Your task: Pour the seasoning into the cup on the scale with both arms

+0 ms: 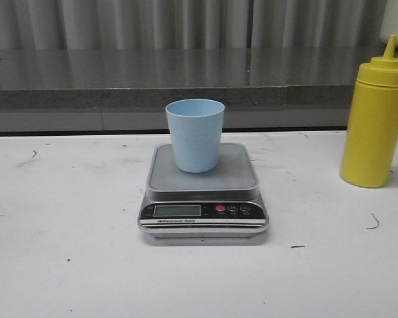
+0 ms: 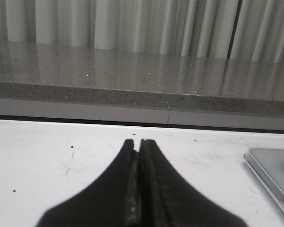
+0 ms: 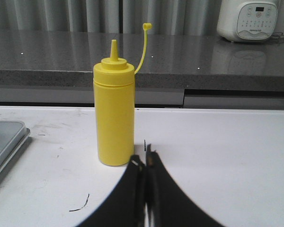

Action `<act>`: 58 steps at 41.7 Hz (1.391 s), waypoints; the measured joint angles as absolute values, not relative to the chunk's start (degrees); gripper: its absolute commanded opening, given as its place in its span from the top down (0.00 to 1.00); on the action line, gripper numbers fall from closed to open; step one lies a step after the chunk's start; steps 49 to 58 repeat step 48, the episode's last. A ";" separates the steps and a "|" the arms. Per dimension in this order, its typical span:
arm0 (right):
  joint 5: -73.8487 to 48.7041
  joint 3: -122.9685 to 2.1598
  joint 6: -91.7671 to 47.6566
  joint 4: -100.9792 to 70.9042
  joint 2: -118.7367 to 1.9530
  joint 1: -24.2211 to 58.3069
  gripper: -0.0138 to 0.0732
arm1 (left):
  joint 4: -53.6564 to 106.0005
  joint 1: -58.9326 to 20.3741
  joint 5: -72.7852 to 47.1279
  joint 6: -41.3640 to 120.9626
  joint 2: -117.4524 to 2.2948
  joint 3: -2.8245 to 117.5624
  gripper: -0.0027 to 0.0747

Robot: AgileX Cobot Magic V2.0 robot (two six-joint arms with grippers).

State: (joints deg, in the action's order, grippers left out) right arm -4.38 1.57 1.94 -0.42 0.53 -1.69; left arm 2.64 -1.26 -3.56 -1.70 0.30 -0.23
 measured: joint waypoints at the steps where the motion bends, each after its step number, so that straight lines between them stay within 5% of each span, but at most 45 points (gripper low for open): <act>1: -4.38 1.57 2.07 -0.41 0.53 -1.69 0.98 | 2.64 -1.26 -3.56 -1.70 0.30 -0.23 0.99; 58: -4.24 1.57 2.98 0.41 0.53 -0.42 0.98 | 2.68 -1.26 -3.56 -1.70 0.30 -0.23 0.99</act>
